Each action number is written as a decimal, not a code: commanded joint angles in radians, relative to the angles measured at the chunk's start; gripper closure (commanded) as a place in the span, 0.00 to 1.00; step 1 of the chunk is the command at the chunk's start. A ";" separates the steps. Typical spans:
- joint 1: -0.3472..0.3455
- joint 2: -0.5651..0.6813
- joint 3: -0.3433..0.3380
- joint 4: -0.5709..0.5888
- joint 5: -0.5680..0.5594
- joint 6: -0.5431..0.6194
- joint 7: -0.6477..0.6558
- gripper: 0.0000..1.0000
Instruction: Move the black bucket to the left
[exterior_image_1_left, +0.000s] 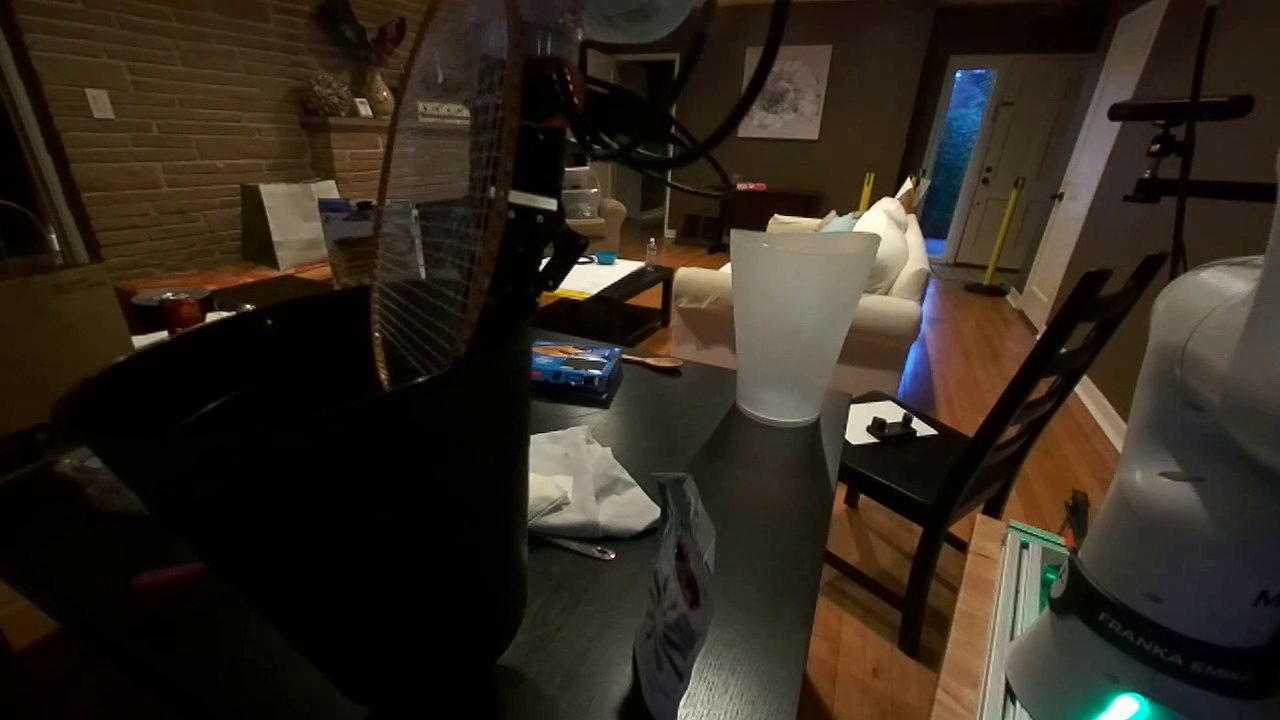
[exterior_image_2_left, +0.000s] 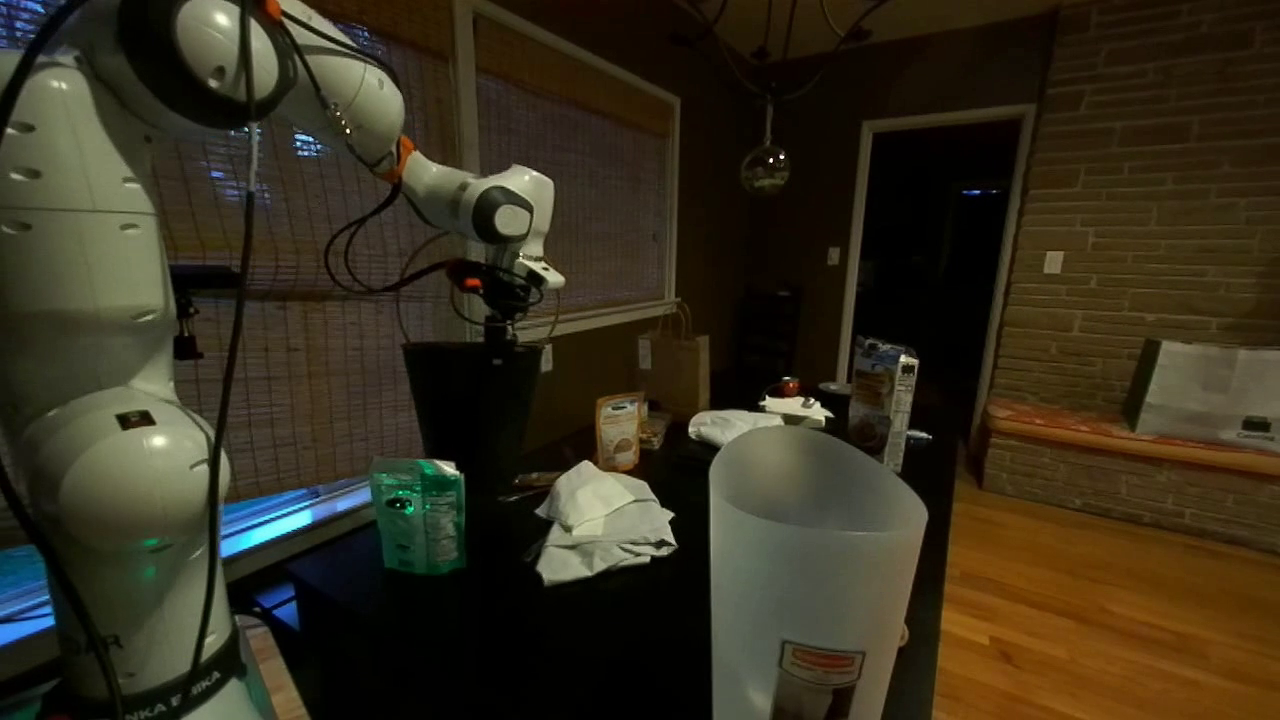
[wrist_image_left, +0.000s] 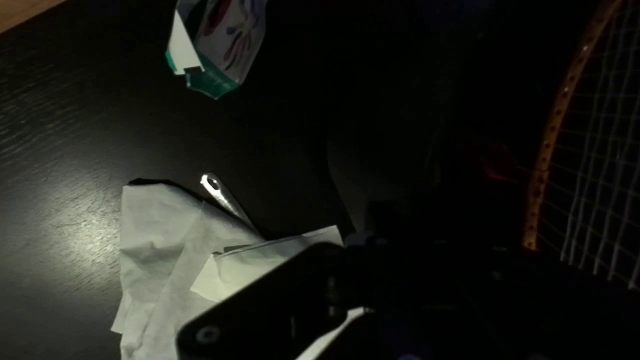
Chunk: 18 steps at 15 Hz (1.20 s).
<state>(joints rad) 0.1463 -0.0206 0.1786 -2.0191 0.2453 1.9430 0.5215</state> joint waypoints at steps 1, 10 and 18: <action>0.001 0.009 -0.008 -0.004 -0.083 0.023 0.044 0.99; -0.002 0.052 -0.023 -0.066 0.054 0.185 -0.082 0.99; -0.002 0.070 -0.035 -0.077 0.032 0.163 -0.072 0.56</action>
<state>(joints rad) 0.1438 0.0543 0.1494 -2.0966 0.2742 2.1134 0.4626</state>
